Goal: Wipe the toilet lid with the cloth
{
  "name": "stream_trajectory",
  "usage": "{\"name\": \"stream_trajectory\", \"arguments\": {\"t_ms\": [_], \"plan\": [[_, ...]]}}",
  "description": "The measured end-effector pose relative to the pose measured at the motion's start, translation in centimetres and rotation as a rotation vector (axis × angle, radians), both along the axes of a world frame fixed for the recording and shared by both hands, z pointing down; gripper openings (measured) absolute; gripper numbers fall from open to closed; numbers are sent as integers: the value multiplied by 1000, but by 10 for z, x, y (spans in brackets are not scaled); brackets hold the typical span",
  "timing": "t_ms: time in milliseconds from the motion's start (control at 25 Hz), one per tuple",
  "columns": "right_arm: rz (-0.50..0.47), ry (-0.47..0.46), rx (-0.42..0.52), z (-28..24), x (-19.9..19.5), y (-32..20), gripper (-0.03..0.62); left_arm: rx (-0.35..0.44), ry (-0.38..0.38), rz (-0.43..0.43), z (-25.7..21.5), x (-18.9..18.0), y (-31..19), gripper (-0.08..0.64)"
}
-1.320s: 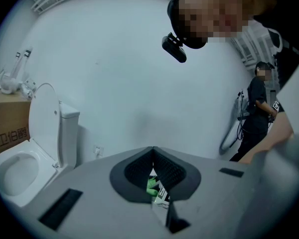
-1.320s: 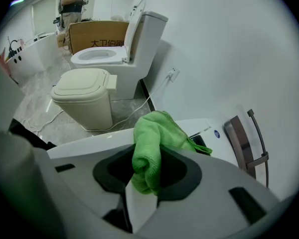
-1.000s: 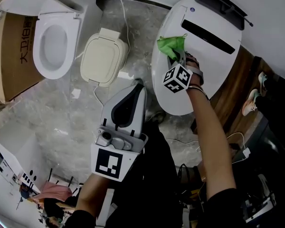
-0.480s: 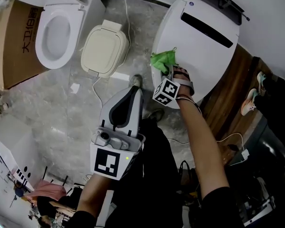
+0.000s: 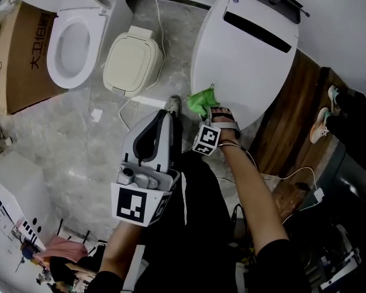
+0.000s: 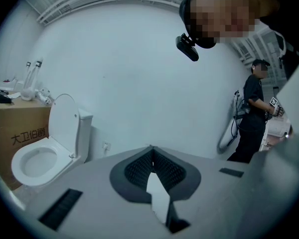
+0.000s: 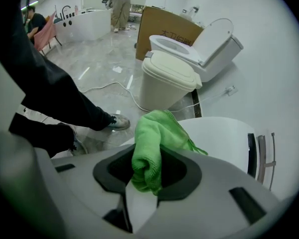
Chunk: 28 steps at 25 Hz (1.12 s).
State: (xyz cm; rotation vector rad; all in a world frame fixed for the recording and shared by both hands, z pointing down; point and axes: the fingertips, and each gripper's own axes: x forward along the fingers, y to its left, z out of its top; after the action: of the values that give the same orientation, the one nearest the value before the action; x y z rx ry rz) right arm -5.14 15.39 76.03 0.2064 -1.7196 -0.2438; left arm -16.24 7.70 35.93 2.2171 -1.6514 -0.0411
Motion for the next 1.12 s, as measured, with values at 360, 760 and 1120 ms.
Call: {"name": "stream_trajectory", "arguments": {"t_ms": [360,760,1120], "plan": [[4,55,-55,6,42,60,130,-11,-22,48,-11,24,23,9],[96,185,-114,15,141,107,130,30,-18,135,-33,55,32,9],[498,174,-163,-41,237,127,130,30,-40,204,-82,83,45,9]]}}
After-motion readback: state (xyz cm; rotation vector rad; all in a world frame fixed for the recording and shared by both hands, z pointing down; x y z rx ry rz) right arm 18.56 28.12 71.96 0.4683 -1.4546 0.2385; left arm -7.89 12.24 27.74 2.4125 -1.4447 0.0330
